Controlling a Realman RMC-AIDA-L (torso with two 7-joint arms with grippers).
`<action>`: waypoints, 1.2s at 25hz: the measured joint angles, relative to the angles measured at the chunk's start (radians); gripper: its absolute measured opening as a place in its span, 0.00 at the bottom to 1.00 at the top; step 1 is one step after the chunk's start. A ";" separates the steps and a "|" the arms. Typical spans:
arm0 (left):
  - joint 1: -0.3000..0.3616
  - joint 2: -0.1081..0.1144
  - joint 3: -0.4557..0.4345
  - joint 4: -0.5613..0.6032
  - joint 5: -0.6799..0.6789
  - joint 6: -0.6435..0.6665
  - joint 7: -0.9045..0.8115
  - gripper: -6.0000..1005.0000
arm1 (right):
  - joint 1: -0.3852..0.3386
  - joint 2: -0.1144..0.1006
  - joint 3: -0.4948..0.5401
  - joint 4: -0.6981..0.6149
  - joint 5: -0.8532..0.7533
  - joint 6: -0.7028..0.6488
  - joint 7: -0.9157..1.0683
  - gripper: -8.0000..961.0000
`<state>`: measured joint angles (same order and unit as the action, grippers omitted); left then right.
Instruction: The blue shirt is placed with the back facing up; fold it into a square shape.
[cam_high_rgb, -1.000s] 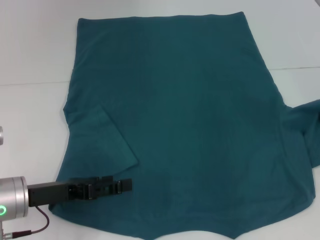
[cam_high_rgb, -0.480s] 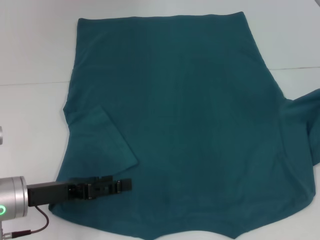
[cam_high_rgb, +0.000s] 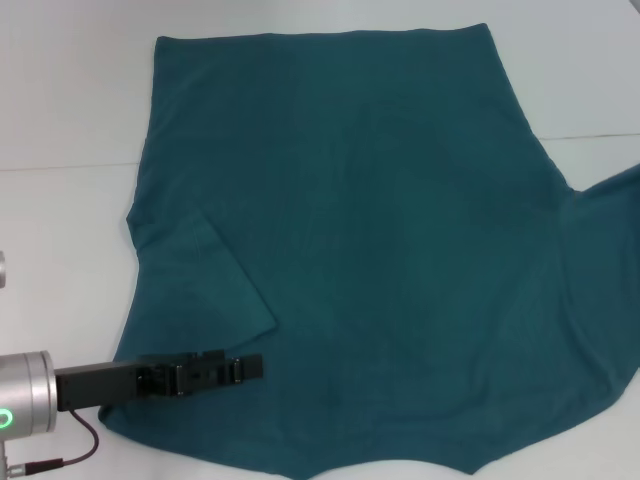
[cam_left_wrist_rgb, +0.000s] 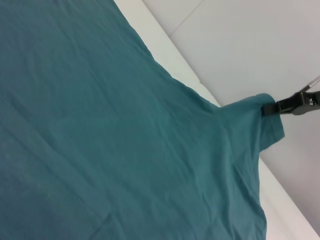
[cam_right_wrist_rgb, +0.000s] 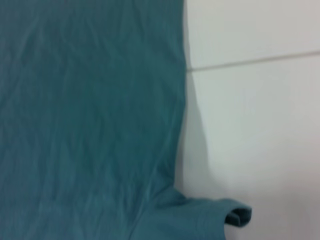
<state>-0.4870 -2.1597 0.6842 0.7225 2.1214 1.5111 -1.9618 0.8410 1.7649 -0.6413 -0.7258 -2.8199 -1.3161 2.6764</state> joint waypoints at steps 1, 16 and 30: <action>0.000 0.000 0.000 0.000 0.000 0.000 -0.002 0.90 | 0.005 0.001 -0.006 0.000 -0.001 0.004 0.000 0.03; 0.001 0.000 0.000 0.004 0.000 -0.007 -0.011 0.90 | 0.086 0.069 -0.083 0.012 0.005 -0.141 -0.013 0.03; -0.002 0.000 0.000 0.000 0.000 -0.028 -0.012 0.90 | 0.146 0.116 -0.163 0.034 0.006 -0.054 0.061 0.03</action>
<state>-0.4890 -2.1598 0.6842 0.7224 2.1215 1.4834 -1.9737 0.9868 1.8806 -0.8043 -0.6921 -2.8135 -1.3705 2.7373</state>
